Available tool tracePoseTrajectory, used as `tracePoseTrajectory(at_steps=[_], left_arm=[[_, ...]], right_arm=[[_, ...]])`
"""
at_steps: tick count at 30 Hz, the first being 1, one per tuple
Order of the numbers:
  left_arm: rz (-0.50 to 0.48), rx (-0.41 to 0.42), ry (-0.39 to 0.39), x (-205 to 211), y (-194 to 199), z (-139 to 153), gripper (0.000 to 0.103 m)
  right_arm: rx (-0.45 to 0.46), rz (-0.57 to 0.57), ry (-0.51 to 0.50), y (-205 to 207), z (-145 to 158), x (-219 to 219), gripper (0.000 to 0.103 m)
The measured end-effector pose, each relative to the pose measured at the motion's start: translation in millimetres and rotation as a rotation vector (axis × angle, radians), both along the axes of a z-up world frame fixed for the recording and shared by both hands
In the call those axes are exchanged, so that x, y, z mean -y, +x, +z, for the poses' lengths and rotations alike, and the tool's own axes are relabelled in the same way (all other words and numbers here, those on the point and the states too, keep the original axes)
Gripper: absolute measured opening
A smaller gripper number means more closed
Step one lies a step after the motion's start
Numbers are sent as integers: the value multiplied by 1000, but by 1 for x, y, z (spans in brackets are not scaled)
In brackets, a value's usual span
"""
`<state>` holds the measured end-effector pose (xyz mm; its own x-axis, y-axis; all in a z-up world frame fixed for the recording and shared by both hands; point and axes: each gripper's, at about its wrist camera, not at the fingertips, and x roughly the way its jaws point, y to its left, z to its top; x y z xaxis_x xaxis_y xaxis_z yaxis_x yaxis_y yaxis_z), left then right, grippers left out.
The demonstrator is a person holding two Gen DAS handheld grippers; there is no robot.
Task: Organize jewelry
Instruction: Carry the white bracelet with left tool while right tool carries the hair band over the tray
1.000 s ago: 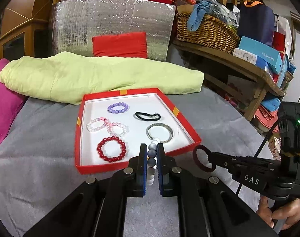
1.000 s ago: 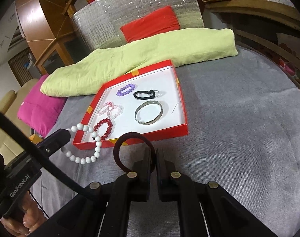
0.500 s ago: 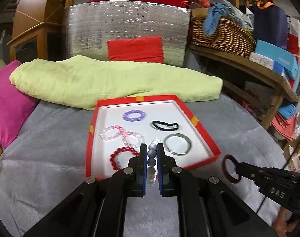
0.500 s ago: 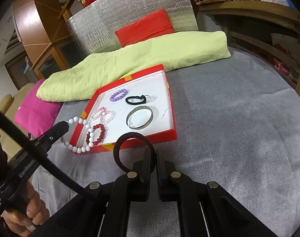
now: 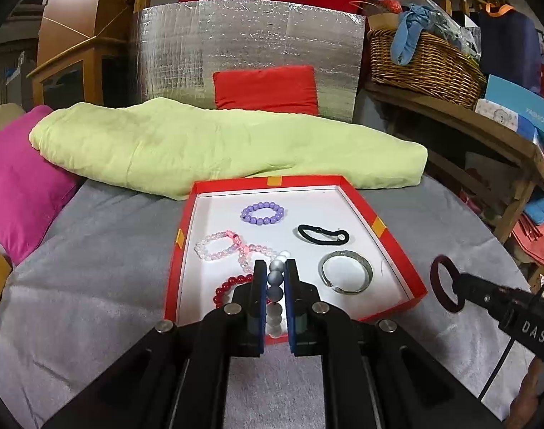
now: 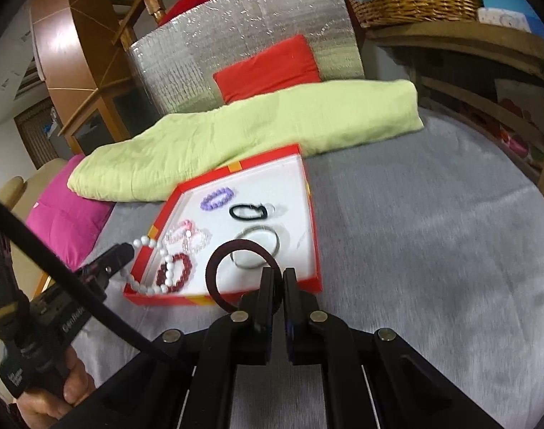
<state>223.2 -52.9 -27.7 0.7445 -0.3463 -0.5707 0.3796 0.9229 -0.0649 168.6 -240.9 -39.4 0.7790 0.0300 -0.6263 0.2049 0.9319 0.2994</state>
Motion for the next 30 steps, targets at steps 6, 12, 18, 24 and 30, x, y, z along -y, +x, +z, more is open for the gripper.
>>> tracePoseTrajectory(at_steps=[6, 12, 18, 24, 30], left_arm=[[11, -3, 11, 2, 5, -2, 9], [13, -12, 9, 6, 10, -5, 9], [3, -24, 2, 10, 18, -9, 9], [-10, -29, 0, 15, 21, -11, 9], [-12, -35, 6, 18, 24, -13, 9]], right_arm=[[9, 20, 0, 22, 0, -1, 5], [23, 23, 19, 44, -2, 2, 5], [19, 29, 42, 64, -5, 8, 5], [0, 21, 67, 94, -9, 16, 5], [-43, -4, 101, 128, -17, 27, 5]])
